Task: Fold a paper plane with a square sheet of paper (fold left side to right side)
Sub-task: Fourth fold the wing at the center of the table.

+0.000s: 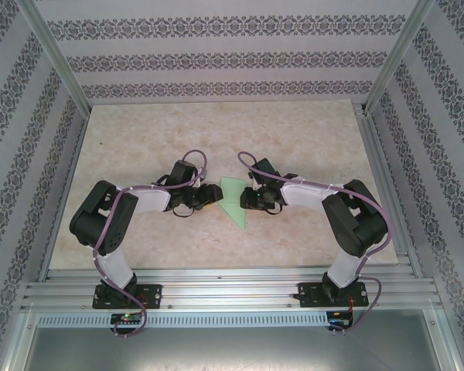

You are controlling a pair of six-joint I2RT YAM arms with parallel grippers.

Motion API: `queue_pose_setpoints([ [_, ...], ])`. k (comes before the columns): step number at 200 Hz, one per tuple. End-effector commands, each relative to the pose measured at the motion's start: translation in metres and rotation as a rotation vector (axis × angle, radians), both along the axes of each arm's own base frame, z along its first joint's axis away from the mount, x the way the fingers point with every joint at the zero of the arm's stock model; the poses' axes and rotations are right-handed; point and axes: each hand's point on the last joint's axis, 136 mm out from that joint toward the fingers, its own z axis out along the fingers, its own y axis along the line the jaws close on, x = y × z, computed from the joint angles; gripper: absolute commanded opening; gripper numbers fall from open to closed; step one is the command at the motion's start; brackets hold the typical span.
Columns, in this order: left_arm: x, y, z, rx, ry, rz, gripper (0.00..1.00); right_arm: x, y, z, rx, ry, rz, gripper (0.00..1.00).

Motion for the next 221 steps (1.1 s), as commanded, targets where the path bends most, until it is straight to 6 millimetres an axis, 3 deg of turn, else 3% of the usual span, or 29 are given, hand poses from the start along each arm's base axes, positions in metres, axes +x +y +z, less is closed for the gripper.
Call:
queue_pose_setpoints([
  [1,0.006,-0.013,0.012,-0.033,-0.035,-0.025,0.5,0.006,-0.003,-0.001,-0.012,-0.004,-0.002,0.3],
  [45,0.005,-0.021,0.012,-0.029,-0.032,-0.046,0.45,0.006,-0.004,-0.003,-0.014,-0.004,-0.011,0.3],
  [162,0.002,-0.018,-0.002,0.025,0.011,-0.044,0.49,0.005,-0.003,-0.005,-0.009,0.007,-0.011,0.29],
  [188,0.002,-0.024,-0.001,0.007,0.01,-0.057,0.43,0.005,-0.003,-0.004,-0.005,0.007,-0.009,0.29],
  [221,0.003,-0.028,0.006,-0.012,-0.006,-0.06,0.29,0.007,-0.003,0.006,0.002,-0.028,-0.004,0.3],
])
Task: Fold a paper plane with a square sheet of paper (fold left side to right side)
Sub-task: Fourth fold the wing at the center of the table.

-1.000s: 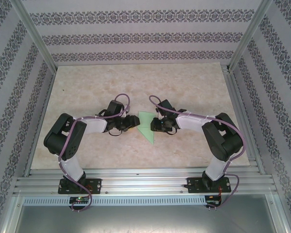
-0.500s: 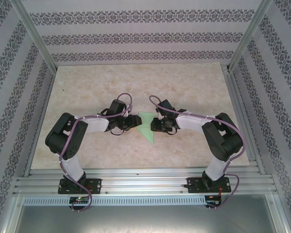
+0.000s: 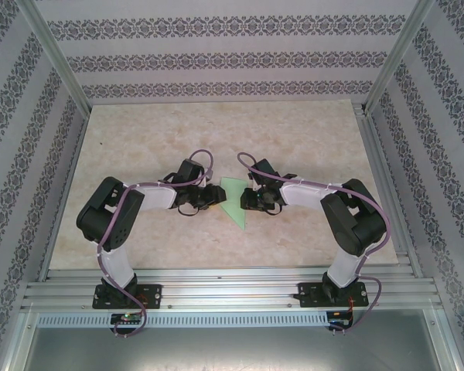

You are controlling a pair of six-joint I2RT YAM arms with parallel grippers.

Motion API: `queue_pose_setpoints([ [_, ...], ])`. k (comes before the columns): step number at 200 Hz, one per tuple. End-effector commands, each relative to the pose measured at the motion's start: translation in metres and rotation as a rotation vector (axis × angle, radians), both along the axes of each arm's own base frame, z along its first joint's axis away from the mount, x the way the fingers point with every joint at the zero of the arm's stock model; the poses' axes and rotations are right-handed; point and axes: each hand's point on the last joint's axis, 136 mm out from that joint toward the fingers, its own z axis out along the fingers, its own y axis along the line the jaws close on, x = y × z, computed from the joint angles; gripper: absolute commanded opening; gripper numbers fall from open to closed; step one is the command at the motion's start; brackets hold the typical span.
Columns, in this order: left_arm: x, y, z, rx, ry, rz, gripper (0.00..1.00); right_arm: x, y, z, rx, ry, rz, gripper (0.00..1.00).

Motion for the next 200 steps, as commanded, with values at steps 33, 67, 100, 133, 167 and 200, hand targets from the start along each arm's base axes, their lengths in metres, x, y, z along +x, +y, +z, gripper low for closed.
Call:
queue_pose_setpoints([
  [33,0.004,-0.012,0.021,-0.037,-0.049,-0.027,0.18,0.011,-0.011,0.035,-0.028,-0.144,0.006,0.35],
  [67,0.002,-0.014,0.03,-0.036,-0.06,-0.033,0.16,-0.005,-0.003,0.052,-0.13,-0.272,0.09,0.41],
  [100,0.003,-0.015,0.037,-0.04,-0.066,-0.033,0.16,-0.023,0.015,0.048,-0.294,-0.391,0.187,0.43],
  [133,0.003,-0.016,0.039,-0.035,-0.067,-0.039,0.16,-0.031,0.034,0.034,-0.384,-0.428,0.264,0.44],
  [167,0.003,-0.016,0.039,-0.03,-0.065,-0.038,0.16,-0.033,0.042,0.018,-0.46,-0.417,0.305,0.43],
  [200,0.002,-0.017,0.04,-0.027,-0.066,-0.04,0.16,-0.032,0.039,0.013,-0.486,-0.41,0.303,0.4],
])
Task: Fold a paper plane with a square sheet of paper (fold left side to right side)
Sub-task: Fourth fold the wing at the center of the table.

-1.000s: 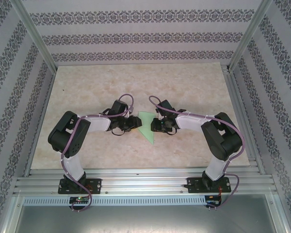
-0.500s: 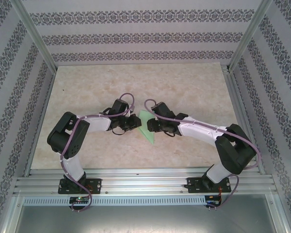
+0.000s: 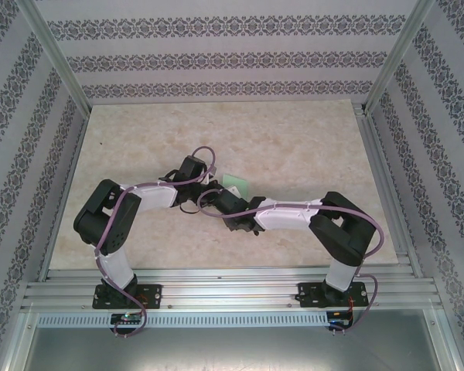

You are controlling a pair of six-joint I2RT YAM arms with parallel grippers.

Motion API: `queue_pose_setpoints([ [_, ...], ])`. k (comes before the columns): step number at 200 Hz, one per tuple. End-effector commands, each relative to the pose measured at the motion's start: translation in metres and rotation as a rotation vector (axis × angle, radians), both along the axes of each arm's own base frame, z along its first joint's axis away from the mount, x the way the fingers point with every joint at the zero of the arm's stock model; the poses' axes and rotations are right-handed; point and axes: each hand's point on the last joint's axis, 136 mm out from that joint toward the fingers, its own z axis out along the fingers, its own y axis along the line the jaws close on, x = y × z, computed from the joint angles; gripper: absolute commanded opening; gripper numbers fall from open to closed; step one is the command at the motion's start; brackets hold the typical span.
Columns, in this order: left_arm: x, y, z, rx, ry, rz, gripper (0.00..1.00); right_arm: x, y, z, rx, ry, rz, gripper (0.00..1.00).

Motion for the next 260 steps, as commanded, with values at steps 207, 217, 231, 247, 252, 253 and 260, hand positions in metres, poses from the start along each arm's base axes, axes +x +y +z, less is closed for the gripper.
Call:
queue_pose_setpoints([
  [207,-0.008,0.001,0.039,-0.042,-0.104,-0.025,0.44,-0.008,-0.022,-0.003,0.325,0.119,-0.083,0.13],
  [217,-0.009,-0.006,0.036,-0.048,-0.095,-0.041,0.43,-0.008,-0.021,-0.002,0.339,0.121,-0.082,0.14],
  [231,-0.009,-0.013,0.033,-0.048,-0.09,-0.054,0.44,-0.008,-0.021,0.0,0.36,0.124,-0.08,0.15],
  [247,-0.008,-0.017,0.031,-0.046,-0.086,-0.06,0.44,-0.006,-0.019,0.003,0.39,0.126,-0.078,0.17],
  [252,-0.007,-0.017,0.031,-0.045,-0.085,-0.059,0.44,-0.006,-0.019,0.005,0.397,0.127,-0.079,0.18],
  [253,-0.007,-0.017,0.03,-0.045,-0.085,-0.06,0.44,-0.006,-0.019,0.005,0.398,0.127,-0.08,0.18],
  [260,-0.007,-0.017,0.029,-0.042,-0.084,-0.058,0.44,-0.005,-0.019,0.006,0.402,0.127,-0.08,0.2],
])
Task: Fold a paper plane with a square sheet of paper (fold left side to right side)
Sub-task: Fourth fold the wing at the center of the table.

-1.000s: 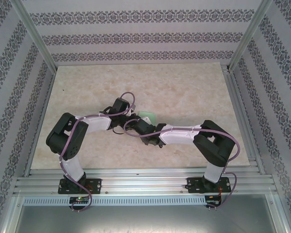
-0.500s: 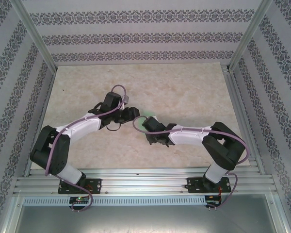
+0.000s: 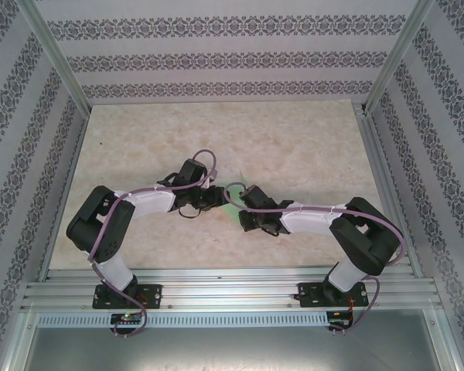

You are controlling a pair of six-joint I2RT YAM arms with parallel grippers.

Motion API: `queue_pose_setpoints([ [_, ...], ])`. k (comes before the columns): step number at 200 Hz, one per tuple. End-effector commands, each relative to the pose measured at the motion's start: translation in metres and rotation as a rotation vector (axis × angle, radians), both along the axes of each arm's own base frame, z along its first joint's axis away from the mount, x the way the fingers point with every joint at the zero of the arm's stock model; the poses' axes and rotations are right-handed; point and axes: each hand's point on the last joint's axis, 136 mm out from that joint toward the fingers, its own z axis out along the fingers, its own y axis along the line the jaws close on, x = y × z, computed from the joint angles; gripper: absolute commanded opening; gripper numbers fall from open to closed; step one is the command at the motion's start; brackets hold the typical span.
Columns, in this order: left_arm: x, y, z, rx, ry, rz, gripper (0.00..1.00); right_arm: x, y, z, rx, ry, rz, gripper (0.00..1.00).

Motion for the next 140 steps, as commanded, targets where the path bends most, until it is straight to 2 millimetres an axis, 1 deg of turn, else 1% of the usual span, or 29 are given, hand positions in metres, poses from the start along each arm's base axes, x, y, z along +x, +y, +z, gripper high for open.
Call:
queue_pose_setpoints([
  [1,0.014,-0.016,0.021,-0.062,-0.057,-0.015,0.44,0.004,0.009,0.015,0.09,-0.01,0.002,0.2],
  [23,0.013,-0.016,0.016,-0.054,-0.047,-0.015,0.44,0.006,0.01,0.023,0.107,-0.012,-0.007,0.24],
  [36,0.012,-0.017,0.009,-0.048,-0.032,-0.016,0.42,0.008,0.01,0.027,0.111,-0.012,-0.014,0.26],
  [67,0.012,-0.02,-0.003,-0.051,-0.006,-0.014,0.37,0.011,0.012,0.036,0.124,-0.016,-0.016,0.27],
  [90,0.012,-0.023,-0.008,-0.051,0.002,-0.019,0.36,0.011,0.012,0.035,0.113,-0.005,-0.018,0.27],
  [123,0.012,-0.024,-0.01,-0.048,0.004,-0.02,0.36,0.011,0.015,0.028,0.107,0.015,-0.015,0.21],
  [140,0.012,-0.022,-0.011,-0.041,0.004,-0.018,0.38,0.012,0.019,0.027,0.114,0.023,-0.008,0.19],
])
